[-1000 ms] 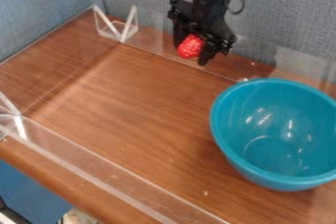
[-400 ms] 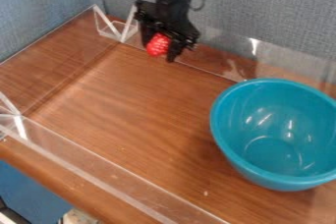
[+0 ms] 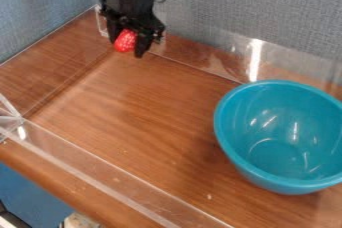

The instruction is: Remove the strawberry from inside the blue bowl and put it on the table

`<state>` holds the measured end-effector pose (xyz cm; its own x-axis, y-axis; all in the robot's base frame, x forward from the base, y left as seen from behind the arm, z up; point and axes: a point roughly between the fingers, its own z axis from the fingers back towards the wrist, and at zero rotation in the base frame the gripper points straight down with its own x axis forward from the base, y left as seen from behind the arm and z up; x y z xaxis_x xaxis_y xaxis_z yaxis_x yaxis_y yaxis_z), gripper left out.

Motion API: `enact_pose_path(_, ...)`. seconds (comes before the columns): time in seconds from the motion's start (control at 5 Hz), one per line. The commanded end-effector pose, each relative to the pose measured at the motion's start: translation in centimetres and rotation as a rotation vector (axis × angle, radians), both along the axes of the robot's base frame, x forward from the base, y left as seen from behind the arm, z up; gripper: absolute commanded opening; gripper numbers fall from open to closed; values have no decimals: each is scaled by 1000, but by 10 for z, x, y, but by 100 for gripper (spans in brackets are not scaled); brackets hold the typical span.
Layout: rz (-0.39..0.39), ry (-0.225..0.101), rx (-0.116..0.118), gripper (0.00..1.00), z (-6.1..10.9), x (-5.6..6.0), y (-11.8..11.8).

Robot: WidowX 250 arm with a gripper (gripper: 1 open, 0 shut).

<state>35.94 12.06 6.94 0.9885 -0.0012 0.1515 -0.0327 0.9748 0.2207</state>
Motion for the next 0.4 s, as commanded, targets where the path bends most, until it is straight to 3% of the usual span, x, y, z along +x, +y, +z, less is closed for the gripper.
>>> enact_pose_path(0.0, 22, -57, 14, 0, 19, 6, 9)
enact_pose_path(0.2, 20, -53, 7, 0, 14, 0, 7)
